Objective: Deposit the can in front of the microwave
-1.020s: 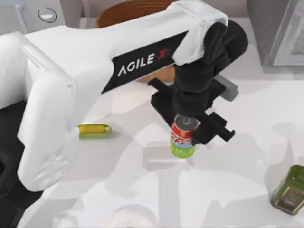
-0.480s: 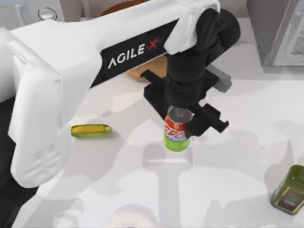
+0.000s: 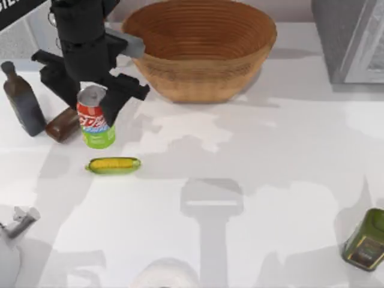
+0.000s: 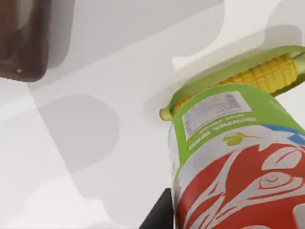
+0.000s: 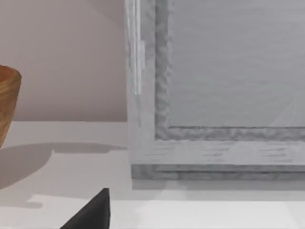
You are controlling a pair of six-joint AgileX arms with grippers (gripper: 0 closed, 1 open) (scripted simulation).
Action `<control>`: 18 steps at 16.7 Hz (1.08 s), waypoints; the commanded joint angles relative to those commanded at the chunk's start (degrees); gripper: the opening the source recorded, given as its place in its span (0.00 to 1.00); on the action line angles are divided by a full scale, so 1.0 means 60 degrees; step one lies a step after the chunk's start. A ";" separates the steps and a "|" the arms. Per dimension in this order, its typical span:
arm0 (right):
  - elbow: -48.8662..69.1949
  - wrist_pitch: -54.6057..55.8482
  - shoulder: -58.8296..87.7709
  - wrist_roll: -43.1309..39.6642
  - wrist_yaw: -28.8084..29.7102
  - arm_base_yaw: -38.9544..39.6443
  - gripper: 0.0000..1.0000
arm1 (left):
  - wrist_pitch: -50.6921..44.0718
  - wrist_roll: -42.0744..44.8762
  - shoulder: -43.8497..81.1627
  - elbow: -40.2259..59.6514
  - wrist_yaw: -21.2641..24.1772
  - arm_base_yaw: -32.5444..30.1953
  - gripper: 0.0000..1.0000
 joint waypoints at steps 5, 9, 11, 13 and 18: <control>0.0000 0.0000 0.0000 0.0000 0.0000 0.0000 1.00 | 0.0050 0.0701 -0.0401 -0.0500 -0.0012 0.3188 0.00; 0.0000 0.0000 0.0000 0.0000 0.0000 0.0000 1.00 | 0.0825 0.0995 -0.0027 -0.0474 0.0111 0.4770 0.00; 0.0000 0.0000 0.0000 0.0000 0.0000 0.0000 1.00 | 0.1239 0.1055 0.0204 -0.0368 0.0188 0.5127 0.00; 0.0000 0.0000 0.0000 0.0000 0.0000 0.0000 1.00 | 0.1403 0.1067 0.0290 -0.0314 0.0220 0.5218 0.00; 0.0000 0.0000 0.0000 0.0000 0.0000 0.0000 1.00 | 0.1391 0.1104 0.0262 -0.0343 0.0199 0.5208 0.00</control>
